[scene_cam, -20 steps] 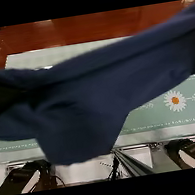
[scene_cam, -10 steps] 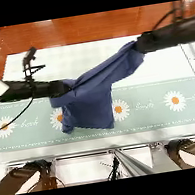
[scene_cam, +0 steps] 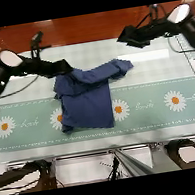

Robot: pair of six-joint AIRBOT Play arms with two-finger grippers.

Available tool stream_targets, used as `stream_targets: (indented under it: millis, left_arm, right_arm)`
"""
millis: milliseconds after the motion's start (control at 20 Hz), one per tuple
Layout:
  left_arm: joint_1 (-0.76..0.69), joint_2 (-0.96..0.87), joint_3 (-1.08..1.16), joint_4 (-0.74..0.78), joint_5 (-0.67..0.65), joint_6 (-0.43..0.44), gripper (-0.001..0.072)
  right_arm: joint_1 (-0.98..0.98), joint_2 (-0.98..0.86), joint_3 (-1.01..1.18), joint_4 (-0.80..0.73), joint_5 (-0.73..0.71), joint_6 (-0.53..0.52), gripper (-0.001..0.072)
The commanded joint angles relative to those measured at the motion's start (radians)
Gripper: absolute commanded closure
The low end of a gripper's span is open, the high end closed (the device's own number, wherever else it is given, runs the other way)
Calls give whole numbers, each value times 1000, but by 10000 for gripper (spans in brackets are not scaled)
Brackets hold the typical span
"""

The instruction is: Fold the shirts.

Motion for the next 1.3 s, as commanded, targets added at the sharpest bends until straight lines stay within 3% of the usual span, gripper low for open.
stream_targets:
  millis: [0, 100, 150, 300, 400, 550, 600, 650, 700, 900, 1250]
  left_arm:
    - [130, -3, 93, 127, -186, -5, 3]
    - [221, 0, 57, 114, -193, -10, 3]
    - [251, -6, 15, 82, -174, -7, 4]
    - [277, -51, -123, -69, -87, 72, 4]
    - [270, -113, -161, -223, -66, 180, 4]
    - [253, -210, -162, -377, -67, 248, 7]
    - [251, -230, -161, -397, -75, 261, 88]
    - [249, -245, -159, -405, -93, 272, 525]
    - [249, -249, -153, -405, -115, 303, 684]
    - [256, -249, -114, -404, -155, 329, 684]
    - [254, -249, -89, -404, -172, 328, 684]
  right_arm:
    - [-153, 27, 51, 5, 268, -99, 81]
    - [-239, 100, -32, -119, 360, -124, 83]
    - [-274, 151, -123, -130, 332, -122, 83]
    - [-307, 315, -503, -47, 198, -132, 92]
    - [-257, 389, -711, 23, 161, -183, 91]
    - [-132, 422, -878, 31, 126, -183, 91]
    - [-86, 422, -907, 31, 111, -175, 91]
    - [-40, 422, -927, 31, 95, -156, 91]
    - [0, 422, -939, 30, 81, -142, 92]
    - [182, 372, -953, 35, 11, -57, 91]
    - [391, 232, -951, 294, -129, -127, 92]
